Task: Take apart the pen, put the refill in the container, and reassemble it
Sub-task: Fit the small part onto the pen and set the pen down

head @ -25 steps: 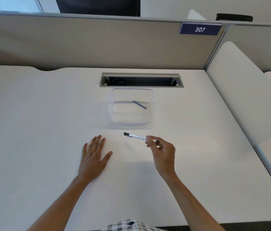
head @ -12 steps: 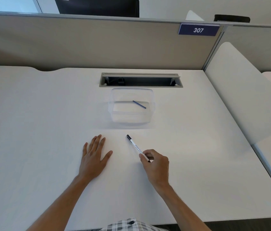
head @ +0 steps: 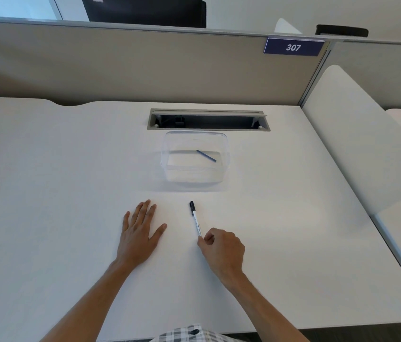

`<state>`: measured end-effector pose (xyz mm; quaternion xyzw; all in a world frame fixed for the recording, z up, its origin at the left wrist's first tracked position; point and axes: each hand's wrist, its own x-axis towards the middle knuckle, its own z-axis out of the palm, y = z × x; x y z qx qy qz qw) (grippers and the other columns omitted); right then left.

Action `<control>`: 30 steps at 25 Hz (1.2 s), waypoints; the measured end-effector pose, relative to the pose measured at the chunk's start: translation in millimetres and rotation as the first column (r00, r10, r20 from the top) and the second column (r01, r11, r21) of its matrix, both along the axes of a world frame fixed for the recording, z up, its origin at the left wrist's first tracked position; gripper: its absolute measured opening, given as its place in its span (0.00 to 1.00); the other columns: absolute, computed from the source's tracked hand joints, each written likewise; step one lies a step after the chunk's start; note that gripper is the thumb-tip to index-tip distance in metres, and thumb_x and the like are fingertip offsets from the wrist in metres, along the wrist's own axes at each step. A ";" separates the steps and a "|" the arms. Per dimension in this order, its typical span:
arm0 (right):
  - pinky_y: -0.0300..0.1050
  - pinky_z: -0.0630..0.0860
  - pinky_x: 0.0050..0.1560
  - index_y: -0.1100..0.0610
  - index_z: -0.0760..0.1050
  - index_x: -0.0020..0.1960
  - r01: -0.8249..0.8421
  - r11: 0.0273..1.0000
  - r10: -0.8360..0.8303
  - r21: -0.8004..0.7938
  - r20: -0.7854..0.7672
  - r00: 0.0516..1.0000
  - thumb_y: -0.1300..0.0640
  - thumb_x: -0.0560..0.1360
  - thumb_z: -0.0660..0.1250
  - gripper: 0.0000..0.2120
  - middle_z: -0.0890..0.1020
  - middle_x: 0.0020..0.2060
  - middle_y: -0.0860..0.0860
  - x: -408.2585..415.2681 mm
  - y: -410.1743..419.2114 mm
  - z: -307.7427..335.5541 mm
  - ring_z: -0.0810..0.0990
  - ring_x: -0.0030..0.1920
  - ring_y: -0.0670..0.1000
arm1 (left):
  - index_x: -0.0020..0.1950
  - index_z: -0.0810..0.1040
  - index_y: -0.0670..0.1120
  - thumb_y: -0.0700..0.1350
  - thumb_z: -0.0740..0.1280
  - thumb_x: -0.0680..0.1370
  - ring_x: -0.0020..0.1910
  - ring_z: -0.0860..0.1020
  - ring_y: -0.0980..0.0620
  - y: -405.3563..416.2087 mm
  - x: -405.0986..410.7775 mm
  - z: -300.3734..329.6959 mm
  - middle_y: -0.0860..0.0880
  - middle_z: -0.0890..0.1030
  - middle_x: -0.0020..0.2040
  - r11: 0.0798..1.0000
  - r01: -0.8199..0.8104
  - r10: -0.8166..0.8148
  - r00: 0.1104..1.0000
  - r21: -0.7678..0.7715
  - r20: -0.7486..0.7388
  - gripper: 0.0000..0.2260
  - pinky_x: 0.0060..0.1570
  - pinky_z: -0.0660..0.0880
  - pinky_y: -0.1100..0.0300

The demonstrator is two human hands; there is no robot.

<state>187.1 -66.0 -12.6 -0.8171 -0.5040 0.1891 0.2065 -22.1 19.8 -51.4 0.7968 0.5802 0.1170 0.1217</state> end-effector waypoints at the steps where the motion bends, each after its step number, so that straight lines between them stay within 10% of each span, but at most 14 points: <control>1: 0.42 0.73 0.38 0.51 0.79 0.39 -0.008 1.000 0.008 -0.003 0.000 1.000 0.44 0.72 0.66 0.11 0.83 0.33 0.45 -1.8 0.1 -0.8 0.80 0.36 0.50 | 0.77 0.57 0.49 0.67 0.44 0.76 0.78 0.51 0.52 -0.1 -0.1 -0.2 0.50 0.56 0.79 1.000 0.002 -0.002 1.000 0.001 0.001 0.35 0.76 0.45 0.49; 30: 0.44 0.70 0.36 0.53 0.73 0.32 0.059 0.998 -0.060 -0.020 -0.054 0.997 0.37 0.71 0.63 0.21 0.80 0.28 0.47 -10.0 50.6 8.0 0.79 0.32 0.54 | 0.78 0.56 0.49 0.66 0.45 0.76 0.78 0.49 0.53 1.7 -0.8 1.5 0.50 0.55 0.79 1.000 0.002 -0.002 1.000 -0.011 -0.007 0.34 0.76 0.44 0.49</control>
